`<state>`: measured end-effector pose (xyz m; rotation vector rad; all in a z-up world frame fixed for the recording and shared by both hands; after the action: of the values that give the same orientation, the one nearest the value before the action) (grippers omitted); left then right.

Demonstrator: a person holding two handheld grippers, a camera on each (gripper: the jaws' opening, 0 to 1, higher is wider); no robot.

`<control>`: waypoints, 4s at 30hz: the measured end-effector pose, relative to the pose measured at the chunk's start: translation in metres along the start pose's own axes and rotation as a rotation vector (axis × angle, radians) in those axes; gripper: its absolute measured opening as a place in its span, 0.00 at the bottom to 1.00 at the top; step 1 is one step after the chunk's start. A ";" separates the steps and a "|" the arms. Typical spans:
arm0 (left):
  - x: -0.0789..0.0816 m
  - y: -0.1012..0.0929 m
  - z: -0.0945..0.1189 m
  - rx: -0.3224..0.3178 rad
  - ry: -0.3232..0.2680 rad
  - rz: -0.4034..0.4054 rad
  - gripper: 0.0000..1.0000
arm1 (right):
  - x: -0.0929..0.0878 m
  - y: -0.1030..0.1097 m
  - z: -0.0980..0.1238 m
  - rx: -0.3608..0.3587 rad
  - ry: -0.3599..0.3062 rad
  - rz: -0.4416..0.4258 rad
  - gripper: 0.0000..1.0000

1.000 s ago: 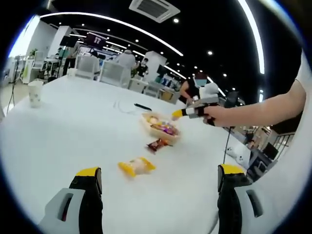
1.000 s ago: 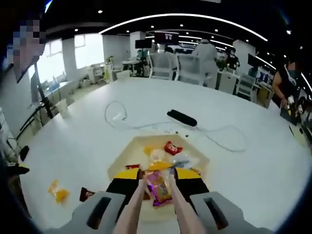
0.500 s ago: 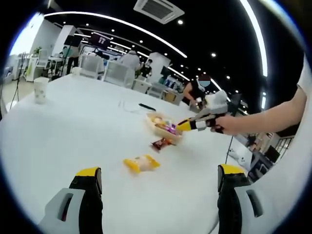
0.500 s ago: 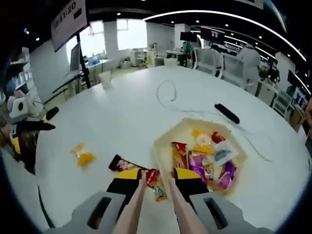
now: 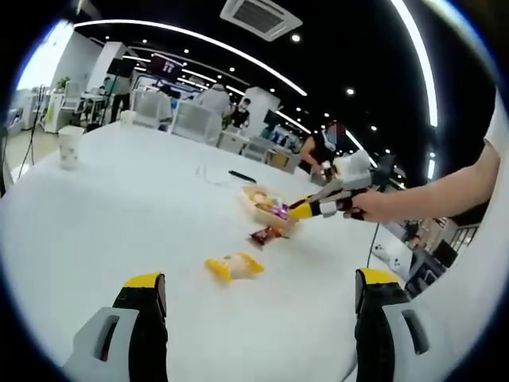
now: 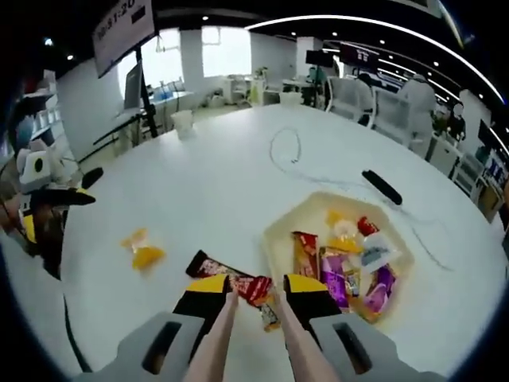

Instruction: Place the target food into the container with the food tongs after gripping and lifting it, then release it inside without dropping or visibly crushing the food.

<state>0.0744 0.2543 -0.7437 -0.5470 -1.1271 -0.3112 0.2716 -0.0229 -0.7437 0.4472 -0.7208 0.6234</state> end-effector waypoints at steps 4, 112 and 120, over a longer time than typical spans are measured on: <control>0.001 0.001 -0.002 -0.003 0.000 0.004 0.99 | 0.000 0.013 -0.002 0.036 -0.002 0.019 0.26; 0.005 -0.005 0.009 0.008 -0.041 -0.006 0.99 | 0.008 0.047 0.012 0.038 -0.186 -0.268 0.21; 0.008 -0.007 0.005 -0.005 -0.051 0.002 0.99 | 0.013 -0.002 0.030 -0.103 -0.227 -0.325 0.21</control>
<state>0.0705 0.2518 -0.7330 -0.5628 -1.1749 -0.3000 0.2662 -0.0370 -0.7146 0.5312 -0.8686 0.2301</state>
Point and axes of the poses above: the point that each gripper's makers call its tool centre point, and the gripper's own axes: z roughly backward along the fingers, y roughly to its left, x roughly out of its top, the point moved 8 cm from there along z, roughly backward along the fingers, and after that the axes turned 12 degrees about -z, right-handed, at the moved point
